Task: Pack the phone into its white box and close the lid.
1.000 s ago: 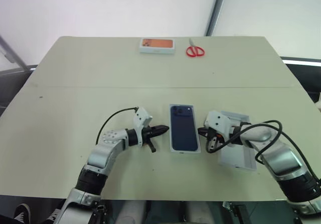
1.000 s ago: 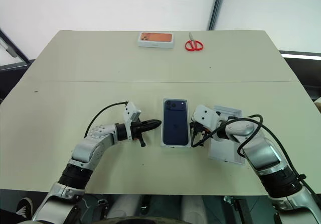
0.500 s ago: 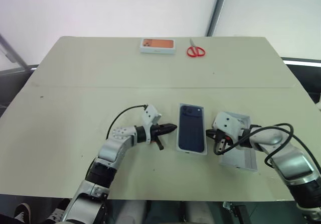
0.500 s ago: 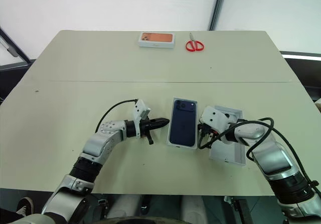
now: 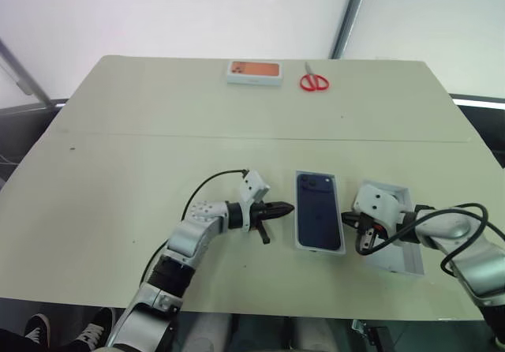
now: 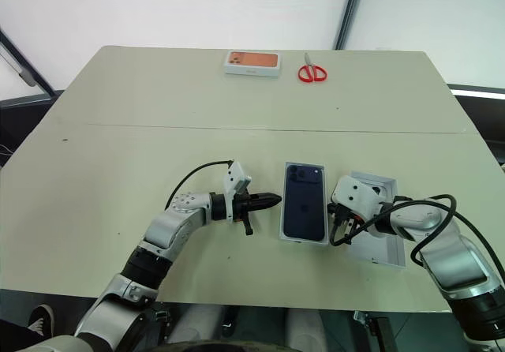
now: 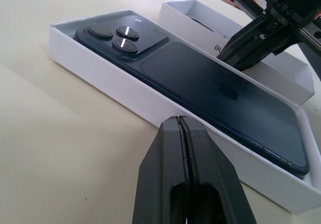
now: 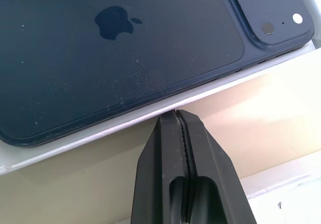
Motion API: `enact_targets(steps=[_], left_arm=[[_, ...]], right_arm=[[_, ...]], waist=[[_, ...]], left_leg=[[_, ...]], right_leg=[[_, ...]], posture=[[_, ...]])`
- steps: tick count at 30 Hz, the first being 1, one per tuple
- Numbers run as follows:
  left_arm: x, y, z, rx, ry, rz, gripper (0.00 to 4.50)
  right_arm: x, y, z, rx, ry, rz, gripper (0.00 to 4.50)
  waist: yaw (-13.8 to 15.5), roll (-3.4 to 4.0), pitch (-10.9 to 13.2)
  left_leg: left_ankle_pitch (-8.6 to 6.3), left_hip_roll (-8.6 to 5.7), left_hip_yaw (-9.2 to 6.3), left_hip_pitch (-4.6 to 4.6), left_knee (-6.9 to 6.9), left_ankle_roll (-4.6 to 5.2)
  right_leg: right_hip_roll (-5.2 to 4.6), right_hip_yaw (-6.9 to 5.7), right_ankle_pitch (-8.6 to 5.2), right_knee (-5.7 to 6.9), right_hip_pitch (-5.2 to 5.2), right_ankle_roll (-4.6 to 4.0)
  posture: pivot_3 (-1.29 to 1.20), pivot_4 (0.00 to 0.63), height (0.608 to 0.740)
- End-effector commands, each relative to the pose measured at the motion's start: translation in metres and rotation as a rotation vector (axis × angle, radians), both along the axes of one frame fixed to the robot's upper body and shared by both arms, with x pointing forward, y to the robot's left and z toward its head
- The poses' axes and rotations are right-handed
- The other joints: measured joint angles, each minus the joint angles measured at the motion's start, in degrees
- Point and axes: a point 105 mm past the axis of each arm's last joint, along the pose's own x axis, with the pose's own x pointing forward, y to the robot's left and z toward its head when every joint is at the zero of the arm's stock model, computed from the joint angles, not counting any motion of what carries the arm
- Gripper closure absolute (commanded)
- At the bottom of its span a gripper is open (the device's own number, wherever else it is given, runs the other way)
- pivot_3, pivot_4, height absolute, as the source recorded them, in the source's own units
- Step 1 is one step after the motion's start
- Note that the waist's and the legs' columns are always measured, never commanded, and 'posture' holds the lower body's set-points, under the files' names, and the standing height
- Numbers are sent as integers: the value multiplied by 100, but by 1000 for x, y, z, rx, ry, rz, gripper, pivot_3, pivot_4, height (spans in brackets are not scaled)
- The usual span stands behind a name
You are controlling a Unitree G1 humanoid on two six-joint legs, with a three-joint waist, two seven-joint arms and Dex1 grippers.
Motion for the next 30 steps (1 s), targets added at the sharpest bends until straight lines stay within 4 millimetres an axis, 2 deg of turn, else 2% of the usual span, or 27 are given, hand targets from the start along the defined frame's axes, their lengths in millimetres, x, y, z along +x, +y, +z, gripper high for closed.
enact_targets(steps=[1, 6, 11, 16, 22, 27, 30], left_arm=[[-5, -11, 11, -25, -42, -51, 4447], [-3, -4, 13, -24, -46, -30, 4447], [7, 17, 12, -27, -34, 45, 4447], [10, 30, 15, -32, -35, 69, 4447], [15, 47, 26, -31, -72, 83, 4447], [14, 63, 27, -2, -86, 78, 4447], [14, 79, 28, 16, -100, 96, 4447]], right_arm=[[-3, -1, -7, -7, 24, 7, 4500], [-4, -2, -6, -16, 20, 23, 4500], [-11, -16, -8, -39, 39, -1, 4500], [-14, -30, -8, -62, 40, -35, 4500], [-15, -37, -4, -73, 27, -34, 4500], [-16, -35, 0, -57, 24, -13, 4500], [-15, -39, 3, -60, 13, -25, 4500]], waist=[[-4, 0, 0], [-8, 0, 0], [-6, 0, 0], [-3, 0, 0], [-4, 0, 0], [-12, 1, 0], [-13, 1, 0]], left_leg=[[0, 0, 1, 0, 0, 1], [-1, 1, 1, 0, 0, 1], [-2, 2, 0, 0, 0, 3], [-2, 2, 0, 1, 2, 3], [-4, 2, -1, 1, 4, 6], [-4, 3, -1, 1, 3, 5], [-5, 3, -1, 1, 3, 6]], right_leg=[[0, 0, 0, -1, 1, 0], [0, 0, 0, -4, 1, 0], [0, -1, 0, -6, 2, 0], [0, -2, 0, -9, 6, 0], [0, -3, 0, -20, 13, 1], [0, -3, 1, -22, 11, 1], [0, -3, 1, -24, 12, 1]], posture=[[0, 150, 740], [0, 150, 740], [0, 150, 740], [0, 150, 740], [0, 150, 740], [0, 150, 740], [0, 150, 740]])
